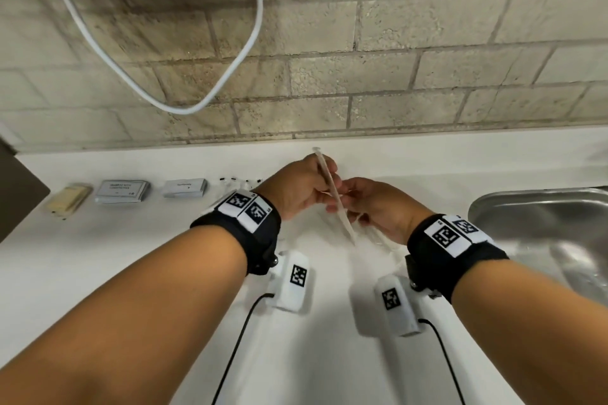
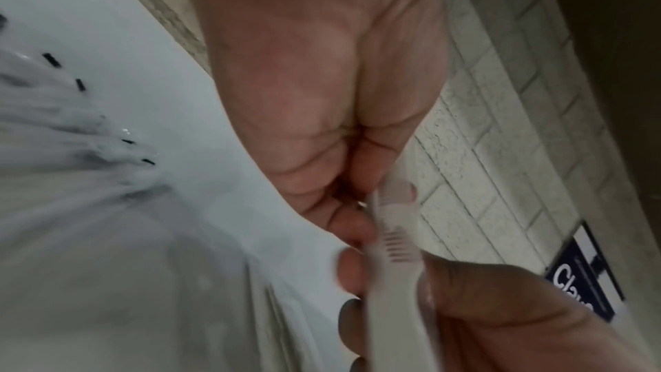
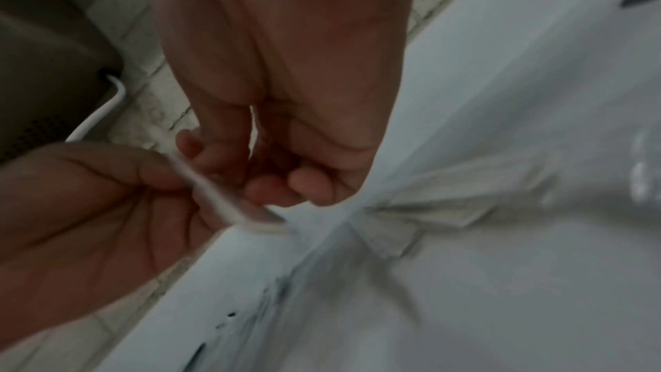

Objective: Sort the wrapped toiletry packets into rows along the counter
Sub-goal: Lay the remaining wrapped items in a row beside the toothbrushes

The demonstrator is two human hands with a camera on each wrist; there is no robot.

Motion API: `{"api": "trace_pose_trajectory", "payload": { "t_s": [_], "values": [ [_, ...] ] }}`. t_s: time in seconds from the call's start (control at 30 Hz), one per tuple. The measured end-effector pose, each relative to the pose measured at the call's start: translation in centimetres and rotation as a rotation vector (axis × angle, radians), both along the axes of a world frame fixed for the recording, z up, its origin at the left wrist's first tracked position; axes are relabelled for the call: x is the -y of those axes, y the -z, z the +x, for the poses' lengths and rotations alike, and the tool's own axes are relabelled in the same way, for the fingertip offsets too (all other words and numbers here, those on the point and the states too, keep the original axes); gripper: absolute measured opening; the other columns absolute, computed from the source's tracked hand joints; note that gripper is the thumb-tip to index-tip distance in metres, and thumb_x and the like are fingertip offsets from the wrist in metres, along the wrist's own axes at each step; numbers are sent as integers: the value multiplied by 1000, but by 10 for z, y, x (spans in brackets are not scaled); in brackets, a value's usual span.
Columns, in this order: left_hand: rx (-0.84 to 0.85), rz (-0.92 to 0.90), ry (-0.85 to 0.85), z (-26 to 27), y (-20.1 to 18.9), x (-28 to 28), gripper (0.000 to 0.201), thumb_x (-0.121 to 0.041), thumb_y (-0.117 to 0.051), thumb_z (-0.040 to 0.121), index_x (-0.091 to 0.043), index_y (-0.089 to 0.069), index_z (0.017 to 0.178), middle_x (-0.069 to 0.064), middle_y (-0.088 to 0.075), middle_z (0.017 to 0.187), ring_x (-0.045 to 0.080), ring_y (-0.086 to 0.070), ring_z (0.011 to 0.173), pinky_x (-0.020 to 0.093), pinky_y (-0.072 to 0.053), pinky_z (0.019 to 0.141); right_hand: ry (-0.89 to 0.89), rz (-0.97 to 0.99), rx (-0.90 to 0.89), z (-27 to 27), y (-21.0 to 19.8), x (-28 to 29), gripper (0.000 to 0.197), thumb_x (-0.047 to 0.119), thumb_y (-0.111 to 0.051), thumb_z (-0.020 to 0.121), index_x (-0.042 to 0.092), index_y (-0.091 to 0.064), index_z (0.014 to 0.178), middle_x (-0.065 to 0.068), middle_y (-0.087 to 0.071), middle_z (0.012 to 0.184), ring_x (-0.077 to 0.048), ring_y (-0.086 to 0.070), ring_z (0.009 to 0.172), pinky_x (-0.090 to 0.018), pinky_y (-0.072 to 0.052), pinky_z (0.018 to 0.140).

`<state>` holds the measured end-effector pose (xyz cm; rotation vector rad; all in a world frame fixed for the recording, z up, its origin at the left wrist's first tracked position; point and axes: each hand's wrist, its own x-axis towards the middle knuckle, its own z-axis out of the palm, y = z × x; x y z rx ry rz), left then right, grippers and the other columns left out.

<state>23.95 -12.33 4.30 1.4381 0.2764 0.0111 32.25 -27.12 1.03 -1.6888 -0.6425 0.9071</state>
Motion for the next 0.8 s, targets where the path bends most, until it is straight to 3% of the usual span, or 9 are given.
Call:
{"api": "trace_pose_trajectory", "payload": {
  "t_s": [0.1, 0.17, 0.23, 0.33, 0.43, 0.53, 0.67, 0.73, 0.8],
  "values": [
    [-39, 21, -150, 1, 5, -10, 27, 13, -40, 90, -8, -52, 103, 13, -60, 93, 26, -62, 86, 33, -56, 73, 72, -16, -160, 0, 7, -17, 16, 6, -62, 90, 15, -57, 103, -7, -56, 69, -12, -43, 48, -24, -35, 48],
    [-138, 327, -345, 4, 19, -25, 38, 5, -45, 91, -11, -48, 126, 14, -58, 122, 28, -60, 108, 32, -52, 84, 145, -148, -53, -1, 15, -28, 17, 5, -67, 85, 11, -57, 97, -7, -52, 60, -16, -44, 45, -24, -37, 45],
    [-233, 647, -436, 0, 31, -36, 50, -2, -49, 87, -15, -44, 135, 8, -52, 135, 26, -54, 120, 28, -46, 89, 160, -252, 18, -5, 20, -38, 13, 6, -68, 85, 10, -56, 87, -13, -57, 60, -22, -51, 47, -27, -44, 46],
    [-335, 1152, -147, -8, 45, -35, 52, -23, -53, 87, -26, -45, 139, 0, -47, 143, 24, -44, 130, 36, -39, 106, 137, -367, 163, -9, 30, -53, 8, 11, -59, 91, 7, -60, 84, -21, -70, 85, -36, -67, 71, -38, -54, 59],
    [-392, 1467, 157, -11, 56, -21, 58, -47, -51, 87, -29, -42, 142, 0, -42, 148, 28, -32, 139, 43, -29, 111, 160, -559, 652, -2, 35, -47, 23, 16, -47, 93, 5, -65, 101, -14, -69, 105, -34, -64, 101, -33, -49, 82],
    [-421, 1608, 351, -10, 67, -12, 66, -54, -53, 85, -25, -39, 143, 1, -34, 153, 33, -18, 145, 49, -19, 116, 90, -774, 808, 8, 33, -29, 26, 12, -50, 87, 11, -69, 105, -9, -67, 107, -30, -63, 104, -31, -51, 85],
    [-455, 1622, 355, -10, 66, -11, 59, -53, -47, 90, -19, -44, 138, 6, -40, 149, 34, -23, 143, 49, -22, 114, 62, -902, 873, 23, 31, -11, 28, 21, -47, 88, 10, -67, 103, -9, -64, 111, -30, -61, 104, -32, -48, 78],
    [-477, 1603, 343, -11, 61, -12, 50, -36, -44, 94, -12, -42, 138, 8, -41, 146, 33, -26, 140, 49, -23, 111, 31, -907, 949, 25, 33, -10, 29, 22, -47, 89, 10, -66, 108, -11, -59, 114, -31, -58, 108, -36, -49, 85],
    [-527, 1610, 391, -11, 59, -16, 60, -17, -46, 90, -6, -28, 146, 11, -35, 151, 37, -18, 143, 53, -17, 113, -15, -912, 1004, 21, 33, -14, 29, 21, -51, 88, 15, -66, 113, -7, -55, 117, -29, -54, 112, -38, -47, 94]
  ]
}}
